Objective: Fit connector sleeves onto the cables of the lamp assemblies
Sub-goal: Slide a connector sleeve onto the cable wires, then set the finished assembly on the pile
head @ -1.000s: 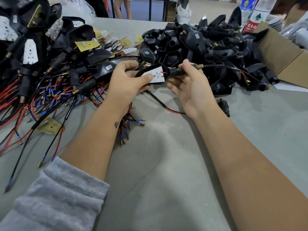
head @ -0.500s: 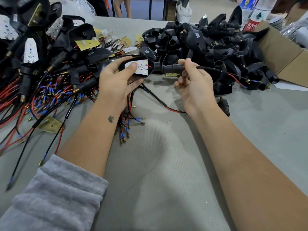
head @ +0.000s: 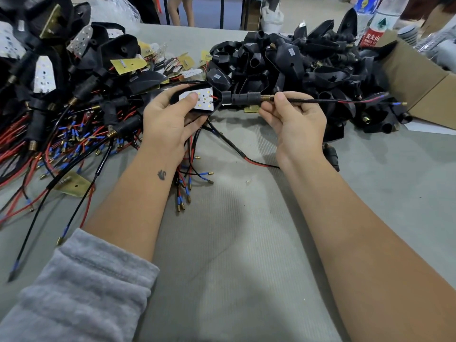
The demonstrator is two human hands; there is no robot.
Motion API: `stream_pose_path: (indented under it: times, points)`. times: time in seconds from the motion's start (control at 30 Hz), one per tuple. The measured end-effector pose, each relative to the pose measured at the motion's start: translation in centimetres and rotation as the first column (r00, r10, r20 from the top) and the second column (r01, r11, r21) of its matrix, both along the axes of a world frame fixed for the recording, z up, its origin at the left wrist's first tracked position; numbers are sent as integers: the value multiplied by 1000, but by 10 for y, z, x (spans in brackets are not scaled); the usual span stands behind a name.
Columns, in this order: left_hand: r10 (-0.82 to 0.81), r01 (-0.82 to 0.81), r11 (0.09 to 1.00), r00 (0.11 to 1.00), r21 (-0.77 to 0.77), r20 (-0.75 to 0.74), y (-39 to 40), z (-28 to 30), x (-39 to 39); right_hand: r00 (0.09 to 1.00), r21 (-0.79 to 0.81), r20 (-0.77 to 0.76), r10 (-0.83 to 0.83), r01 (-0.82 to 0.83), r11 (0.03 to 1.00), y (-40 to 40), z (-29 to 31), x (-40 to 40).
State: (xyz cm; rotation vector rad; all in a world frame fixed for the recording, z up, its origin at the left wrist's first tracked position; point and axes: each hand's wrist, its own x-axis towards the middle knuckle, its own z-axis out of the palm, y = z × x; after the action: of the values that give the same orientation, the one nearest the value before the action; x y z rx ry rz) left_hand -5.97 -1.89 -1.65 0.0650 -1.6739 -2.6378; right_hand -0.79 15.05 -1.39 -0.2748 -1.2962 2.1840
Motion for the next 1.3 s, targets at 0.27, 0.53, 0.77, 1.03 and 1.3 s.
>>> stream_pose_path:
  times: [0.27, 0.53, 0.77, 1.03, 1.3]
  points:
    - [8, -17, 970, 999, 244, 36, 4, -1, -4, 997, -72, -15, 74, -75, 995, -5, -2, -2]
    - [-363, 362, 932, 932, -29, -20, 22, -4, 7, 978, -165, -34, 208, -210, 964, -16, -3, -2]
    - [-338, 336, 941, 936, -35, -92, 29, -6, 9, 936, -64, 68, 345, -341, 938, -22, -3, 1]
    - [-288, 290, 957, 954, 20, -87, 28, -3, 11, 960, 305, 154, 236, -273, 912, -20, -2, 3]
    - [-196, 158, 949, 974, -273, -116, 21, -5, 5, 991, 907, 31, 129, -82, 412, -33, -14, 7]
